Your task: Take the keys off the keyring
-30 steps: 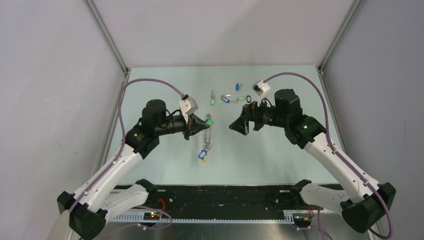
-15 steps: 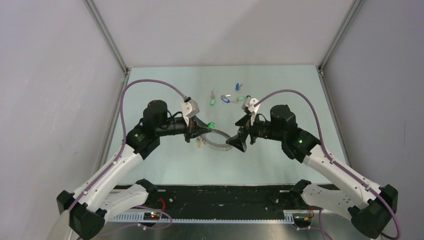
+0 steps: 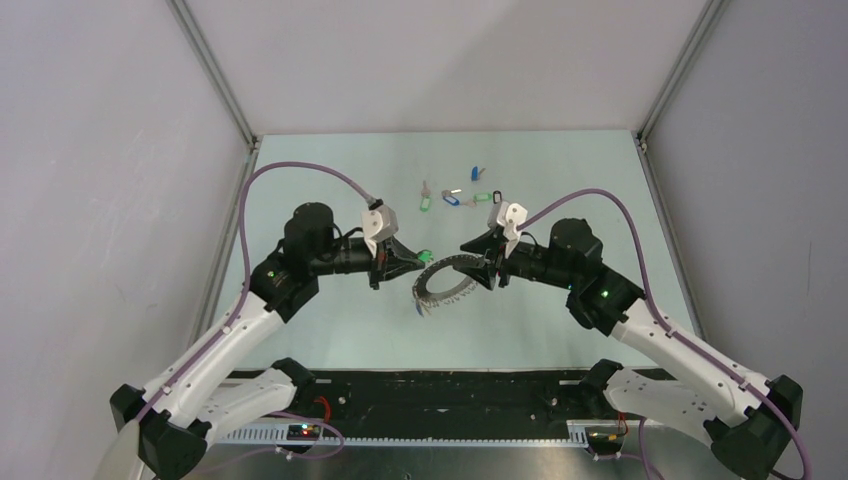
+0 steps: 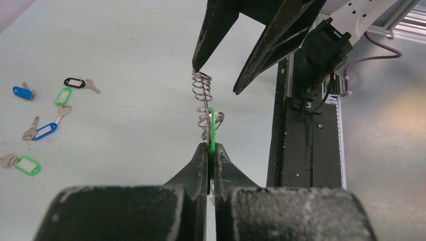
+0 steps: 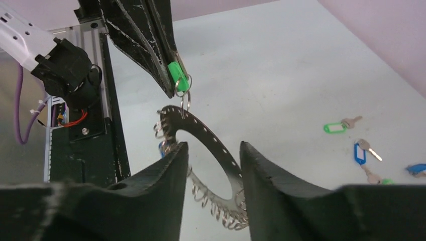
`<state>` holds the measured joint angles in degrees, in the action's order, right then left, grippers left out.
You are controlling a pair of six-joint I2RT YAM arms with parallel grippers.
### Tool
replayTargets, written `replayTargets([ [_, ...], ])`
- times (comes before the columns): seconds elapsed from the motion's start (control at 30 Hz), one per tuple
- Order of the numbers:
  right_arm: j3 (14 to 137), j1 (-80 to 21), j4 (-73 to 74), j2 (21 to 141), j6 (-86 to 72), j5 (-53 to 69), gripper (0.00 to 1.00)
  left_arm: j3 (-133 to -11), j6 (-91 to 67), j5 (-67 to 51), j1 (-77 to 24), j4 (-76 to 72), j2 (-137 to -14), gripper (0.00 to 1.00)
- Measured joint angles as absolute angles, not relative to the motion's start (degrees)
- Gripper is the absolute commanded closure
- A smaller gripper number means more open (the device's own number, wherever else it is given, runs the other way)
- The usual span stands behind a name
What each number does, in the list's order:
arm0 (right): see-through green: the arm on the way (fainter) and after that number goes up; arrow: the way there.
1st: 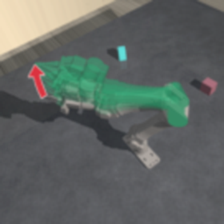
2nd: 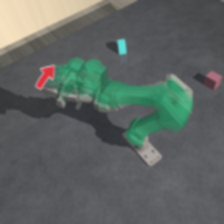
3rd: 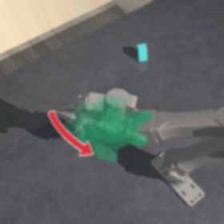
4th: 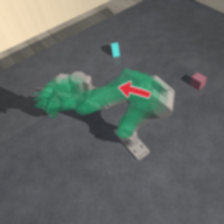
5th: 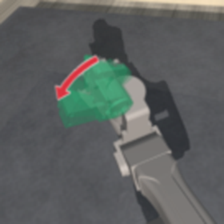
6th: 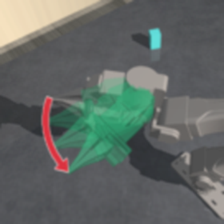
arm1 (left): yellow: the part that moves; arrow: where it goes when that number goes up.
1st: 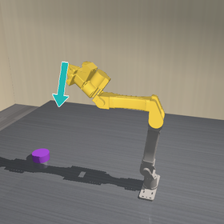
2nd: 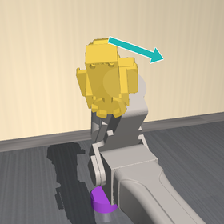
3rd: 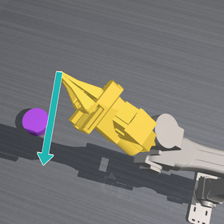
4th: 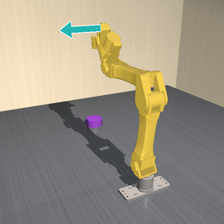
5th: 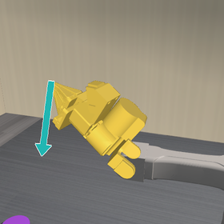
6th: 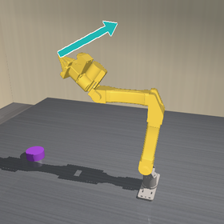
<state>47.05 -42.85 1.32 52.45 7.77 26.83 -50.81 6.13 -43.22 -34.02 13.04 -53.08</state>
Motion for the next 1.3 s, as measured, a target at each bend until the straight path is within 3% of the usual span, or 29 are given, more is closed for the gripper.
replayTargets([
  [0.03,47.0,-43.2,1.1,52.4,8.1,26.8,0.64,-50.8,6.1,-43.5,-34.0,13.0,-53.1,1.00],
  [0.1,46.8,-43.9,0.5,52.4,9.1,26.8,0.65,-50.8,6.2,-43.9,-34.1,13.0,-53.1,1.00],
  [0.47,46.3,-48.2,-4.5,54.2,12.8,26.9,0.61,-50.8,6.6,-45.3,-34.5,13.0,-52.4,1.00],
  [0.63,46.2,-48.9,-6.0,55.5,13.4,26.9,0.64,-50.8,6.6,-45.7,-34.6,13.0,-51.8,1.00],
  [0.77,46.2,-49.4,-7.2,56.3,13.6,26.9,0.73,-50.8,6.7,-46.0,-34.8,13.0,-51.6,1.00],
  [0.9,46.2,-49.9,-8.5,57.3,13.7,27.4,0.98,-50.8,6.7,-46.7,-34.9,13.0,-51.6,1.00],
  [1.3,46.0,-50.4,-7.1,54.8,13.5,26.1,1.00,-50.8,7.1,-43.2,-35.0,13.6,-49.8,1.00],
])
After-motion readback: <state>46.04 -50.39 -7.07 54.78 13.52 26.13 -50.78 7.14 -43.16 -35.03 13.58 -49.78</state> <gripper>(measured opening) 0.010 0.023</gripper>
